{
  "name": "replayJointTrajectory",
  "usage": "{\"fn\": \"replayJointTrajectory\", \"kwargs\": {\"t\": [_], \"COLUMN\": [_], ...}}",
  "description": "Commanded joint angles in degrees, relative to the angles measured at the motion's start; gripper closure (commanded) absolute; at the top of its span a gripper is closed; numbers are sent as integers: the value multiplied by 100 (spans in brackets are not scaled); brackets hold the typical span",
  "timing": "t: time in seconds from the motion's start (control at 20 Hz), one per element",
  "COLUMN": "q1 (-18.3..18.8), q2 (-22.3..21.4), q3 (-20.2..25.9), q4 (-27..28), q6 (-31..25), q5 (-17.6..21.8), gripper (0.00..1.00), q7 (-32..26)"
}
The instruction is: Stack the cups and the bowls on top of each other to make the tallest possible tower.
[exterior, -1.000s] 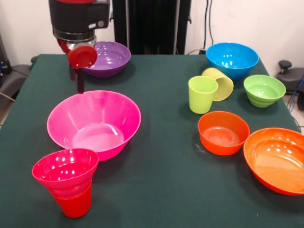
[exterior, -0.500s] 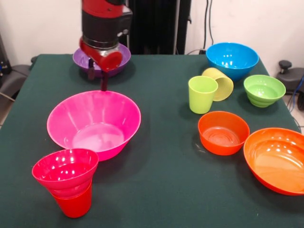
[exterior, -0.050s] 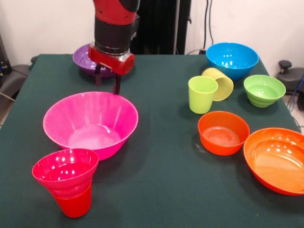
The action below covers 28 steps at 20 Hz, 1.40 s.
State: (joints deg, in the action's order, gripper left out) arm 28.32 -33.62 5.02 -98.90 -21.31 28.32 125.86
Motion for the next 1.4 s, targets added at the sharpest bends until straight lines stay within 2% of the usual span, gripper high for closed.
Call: {"fn": "replayJointTrajectory", "kwargs": {"t": [0.05,0.1,0.25,0.5,0.9,1.1,1.4], "q1": [519,590,842,700,677,775,848], "q2": [227,295,458,415,156,41,109], "q3": [1931,2114,2609,2740,2820,2851,2718], "q4": [651,812,1039,1250,919,713,649], "q6": [-697,-1011,-1455,-1822,-2032,-1969,-1901], "q5": [930,918,787,565,279,319,456], "gripper": [0,0,0,0,0,0,0], "q7": [-3217,-3499,-4049,-4223,-4046,-3933,-3731]}}
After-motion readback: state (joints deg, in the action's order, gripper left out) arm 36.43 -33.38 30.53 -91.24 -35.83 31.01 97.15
